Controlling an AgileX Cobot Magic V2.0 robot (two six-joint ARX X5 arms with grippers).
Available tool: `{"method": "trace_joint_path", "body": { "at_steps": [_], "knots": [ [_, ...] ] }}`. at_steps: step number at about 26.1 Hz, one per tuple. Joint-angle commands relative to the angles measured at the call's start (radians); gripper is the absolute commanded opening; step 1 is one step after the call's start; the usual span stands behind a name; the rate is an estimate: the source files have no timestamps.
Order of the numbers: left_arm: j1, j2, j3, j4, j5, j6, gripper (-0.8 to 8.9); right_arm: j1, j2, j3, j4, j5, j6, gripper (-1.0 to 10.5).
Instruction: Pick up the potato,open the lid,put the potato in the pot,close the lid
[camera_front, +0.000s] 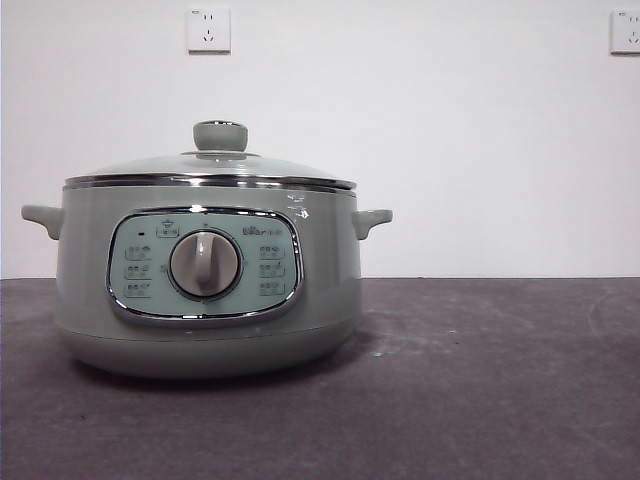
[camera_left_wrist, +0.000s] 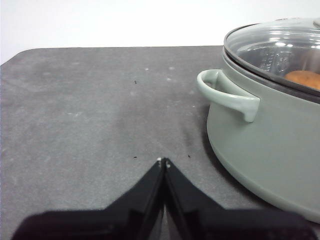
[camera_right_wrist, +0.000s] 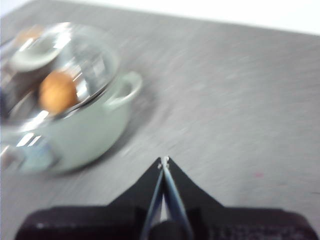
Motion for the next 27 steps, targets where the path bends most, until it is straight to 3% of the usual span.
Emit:
{"method": "trace_joint_path", "body": {
  "at_steps": [1,3,6,10,18,27],
  "knots": [
    [0.003,-0.003,-0.015,0.003,-0.003,-0.006,-0.03,-0.111,-0.035,-0.064,0.06,-0.002,-0.026,0.0],
    [0.003,-0.003,-0.015,0.003,-0.004,-0.006,-0.03,-0.23,-0.093,-0.158,0.167,-0.027,-0.027,0.0],
    [0.003,-0.003,-0.015,0.003,-0.003,-0.006,-0.03,-0.411,-0.217,-0.336,0.325,-0.207,-0.027,0.0],
    [0.003,-0.003,-0.015,0.003,-0.004,-0.006,-0.03,-0.551,-0.369,-0.52,0.383,-0.327,-0.031,0.0],
    [0.003,-0.003,-0.015,0.003,-0.005,-0.006,-0.03,-0.62,-0.535,-0.685,0.393,-0.368,-0.031,0.0],
    [0.003,-0.003,-0.015,0.003,-0.005,-0.006,-0.03,-0.621,-0.533,-0.745,0.436,-0.369,-0.024,0.0]
  ]
}}
